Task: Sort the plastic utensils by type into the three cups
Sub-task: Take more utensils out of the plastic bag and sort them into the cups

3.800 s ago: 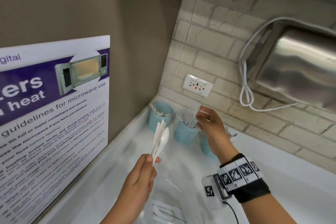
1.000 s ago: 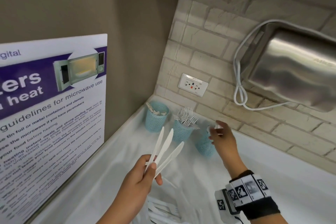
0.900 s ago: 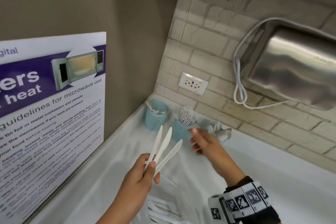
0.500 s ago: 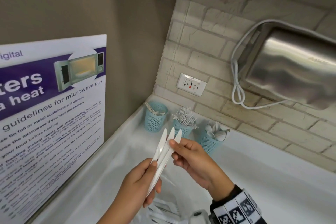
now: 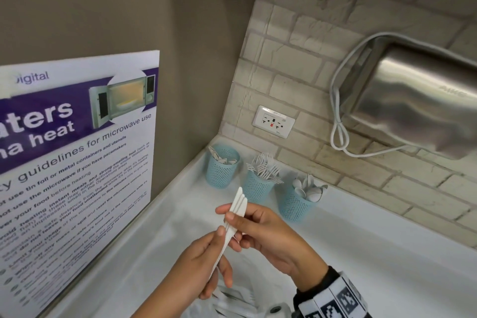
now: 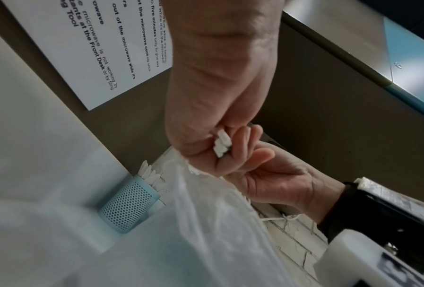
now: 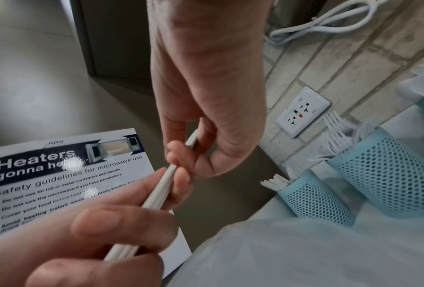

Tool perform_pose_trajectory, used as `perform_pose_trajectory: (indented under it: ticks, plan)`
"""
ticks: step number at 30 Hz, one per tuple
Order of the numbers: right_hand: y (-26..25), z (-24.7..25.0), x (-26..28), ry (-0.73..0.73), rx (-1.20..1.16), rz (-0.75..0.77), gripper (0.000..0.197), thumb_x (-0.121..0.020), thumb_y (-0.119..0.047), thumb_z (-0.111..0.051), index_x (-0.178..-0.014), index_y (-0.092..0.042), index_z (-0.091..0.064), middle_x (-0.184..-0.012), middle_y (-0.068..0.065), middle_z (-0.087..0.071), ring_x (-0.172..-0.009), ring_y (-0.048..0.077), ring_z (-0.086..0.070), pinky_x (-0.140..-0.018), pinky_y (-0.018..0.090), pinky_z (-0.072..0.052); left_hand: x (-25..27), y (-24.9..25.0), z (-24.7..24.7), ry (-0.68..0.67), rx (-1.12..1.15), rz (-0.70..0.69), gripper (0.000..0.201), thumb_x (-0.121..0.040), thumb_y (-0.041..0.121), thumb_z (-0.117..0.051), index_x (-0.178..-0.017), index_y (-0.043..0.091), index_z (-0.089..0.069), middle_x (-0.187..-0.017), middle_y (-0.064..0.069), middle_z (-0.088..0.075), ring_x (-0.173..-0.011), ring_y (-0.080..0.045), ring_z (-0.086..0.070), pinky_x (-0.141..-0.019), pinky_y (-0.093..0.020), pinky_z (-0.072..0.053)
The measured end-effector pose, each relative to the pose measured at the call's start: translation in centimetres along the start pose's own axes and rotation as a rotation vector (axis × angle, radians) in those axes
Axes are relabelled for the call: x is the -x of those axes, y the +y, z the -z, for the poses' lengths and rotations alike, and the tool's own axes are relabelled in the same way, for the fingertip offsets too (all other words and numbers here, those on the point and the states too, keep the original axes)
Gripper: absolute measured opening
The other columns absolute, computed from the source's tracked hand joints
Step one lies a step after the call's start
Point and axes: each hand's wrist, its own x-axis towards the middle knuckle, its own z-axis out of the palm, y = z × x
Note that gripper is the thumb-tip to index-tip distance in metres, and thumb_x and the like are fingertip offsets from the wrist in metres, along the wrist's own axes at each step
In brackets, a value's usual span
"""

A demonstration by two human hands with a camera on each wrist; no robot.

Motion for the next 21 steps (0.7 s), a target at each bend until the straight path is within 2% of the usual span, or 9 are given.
perform_pose_trajectory:
  ticks: [3, 6, 10, 15, 17, 19, 21]
  plan:
    - [-0.4, 0.1, -0.2, 0.037, 0.048, 0.009, 0.016, -0.092, -0.018, -0.060, -0.102, -0.009, -0.069, -0.072, 0.002, -0.064, -0.059, 0.012, -0.054, -0.056, 0.018, -0.044, -0.1, -0.1, 0.0, 0.018, -0.020, 0.013, 0.042, -0.098, 0.045, -0.031, -0.095, 0.021, -0.065, -0.057, -0.003, -0.059, -0.035, -0.011, -0.035, -0.038, -0.018, -0.027]
    - [-1.2, 1.3, -0.8, 0.218, -0.005, 0.047, 0.013, -0.090, -0.016, -0.063, -0.097, -0.009, -0.071, -0.071, -0.001, -0.063, -0.056, 0.008, -0.057, -0.056, 0.018, -0.049, -0.4, -0.2, 0.1, 0.092, 0.035, 0.025, 0.034, -0.098, 0.039, -0.037, -0.096, 0.017, -0.064, -0.056, 0.000, -0.055, -0.037, -0.011, -0.035, -0.038, -0.018, -0.025]
    - [-1.9, 3.5, -1.6, 0.440, -0.158, 0.196, 0.015, -0.091, -0.015, -0.061, -0.098, -0.008, -0.071, -0.073, 0.005, -0.063, -0.055, 0.007, -0.059, -0.058, 0.017, -0.053, -0.7, -0.4, 0.4, 0.205, 0.122, 0.035, 0.018, -0.097, 0.027, -0.046, -0.098, 0.014, -0.058, -0.054, 0.003, -0.050, -0.037, -0.011, -0.034, -0.039, -0.019, -0.024]
    - [-2.5, 4.9, -3.3, 0.590, -0.276, 0.334, 0.019, -0.093, -0.016, -0.059, -0.104, -0.005, -0.070, -0.096, 0.012, -0.072, -0.075, 0.014, -0.070, -0.073, 0.017, -0.056, -0.9, -0.9, 0.6, 0.239, 0.105, 0.008, 0.011, -0.097, 0.020, -0.049, -0.101, 0.018, -0.059, -0.050, 0.006, -0.051, -0.037, -0.012, -0.035, -0.038, -0.020, -0.026]
    - [-2.8, 5.0, -4.3, 0.624, -0.301, 0.374, 0.018, -0.093, -0.017, -0.059, -0.105, -0.009, -0.069, -0.096, 0.005, -0.074, -0.081, 0.013, -0.070, -0.075, 0.017, -0.056, -0.9, -1.0, 0.5, 0.229, 0.099, -0.004, 0.012, -0.097, 0.019, -0.049, -0.102, 0.016, -0.059, -0.050, 0.005, -0.051, -0.037, -0.012, -0.035, -0.038, -0.019, -0.026]
    - [-3.2, 5.1, -5.6, 0.644, -0.328, 0.395, 0.016, -0.094, -0.018, -0.058, -0.107, -0.013, -0.067, -0.089, -0.006, -0.076, -0.088, 0.012, -0.070, -0.082, 0.020, -0.056, -0.9, -1.1, 0.5, 0.224, 0.083, -0.013, 0.012, -0.097, 0.018, -0.048, -0.103, 0.016, -0.059, -0.051, 0.005, -0.052, -0.037, -0.013, -0.035, -0.038, -0.019, -0.026]
    - [-3.4, 5.3, -7.2, 0.648, -0.389, 0.407, 0.018, -0.095, -0.016, -0.057, -0.110, -0.013, -0.066, -0.095, -0.006, -0.075, -0.097, 0.015, -0.069, -0.089, 0.022, -0.054, -0.7, -1.1, 0.7, 0.226, 0.060, -0.017, 0.013, -0.097, 0.018, -0.048, -0.103, 0.017, -0.059, -0.052, 0.004, -0.053, -0.039, -0.013, -0.036, -0.039, -0.020, -0.028]
